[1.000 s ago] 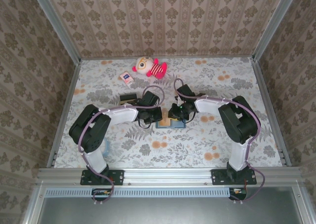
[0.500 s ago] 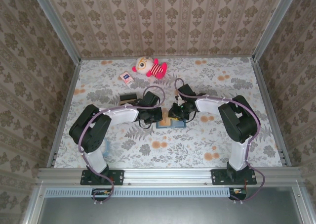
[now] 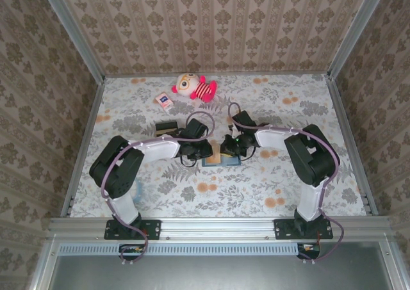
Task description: Take the credit cards out of the card holder
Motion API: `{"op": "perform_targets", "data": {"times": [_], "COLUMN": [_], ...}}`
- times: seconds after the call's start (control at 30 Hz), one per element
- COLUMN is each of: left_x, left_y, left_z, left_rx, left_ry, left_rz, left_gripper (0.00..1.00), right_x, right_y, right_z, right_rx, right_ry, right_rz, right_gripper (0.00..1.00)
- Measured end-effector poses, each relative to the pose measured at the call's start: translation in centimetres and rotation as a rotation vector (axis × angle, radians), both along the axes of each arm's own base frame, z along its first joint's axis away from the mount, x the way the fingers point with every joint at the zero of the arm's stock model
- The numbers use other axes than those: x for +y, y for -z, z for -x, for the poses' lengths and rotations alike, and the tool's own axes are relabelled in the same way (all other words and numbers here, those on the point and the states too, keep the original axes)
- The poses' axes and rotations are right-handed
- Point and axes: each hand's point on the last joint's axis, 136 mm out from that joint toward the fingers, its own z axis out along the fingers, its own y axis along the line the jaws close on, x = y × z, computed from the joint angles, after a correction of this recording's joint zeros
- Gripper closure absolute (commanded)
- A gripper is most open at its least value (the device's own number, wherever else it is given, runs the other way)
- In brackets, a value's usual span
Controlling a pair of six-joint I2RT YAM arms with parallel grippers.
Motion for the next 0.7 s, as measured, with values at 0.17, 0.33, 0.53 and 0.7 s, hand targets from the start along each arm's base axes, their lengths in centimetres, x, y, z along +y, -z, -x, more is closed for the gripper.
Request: {"op": "perform_targets", "data": {"times": [0.17,0.33,0.53,0.7], "left_x": [0.1,0.2,0.2,0.2], "left_y": [0.1,0.1,0.2,0.2], "left_z": [0.0,0.1,0.1,0.1], "left_rx": [0.002,0.005,0.006,0.006], "left_ry": [0.000,0.000,0.001,0.001], "left_rz": [-0.004,-0.006,-0.007,-0.007], "left_gripper": [0.83,0.85,0.86,0.86], "right_x": [-0.5,0.0,0.6,0.9], "right_y": [-0.4,-1.0,-1.4,-1.4], "right_z": [0.3,0.5,0.8,0.9], "right_rx": [-0.008,-0.016,-0.013,-0.014], "right_ry": [-0.003,-0.031,-0.058,-0.076], "right_rz": [-0.007,-0.058,-0.098,-0.114], "right_gripper": [0.85,0.77,0.81,0.83]}}
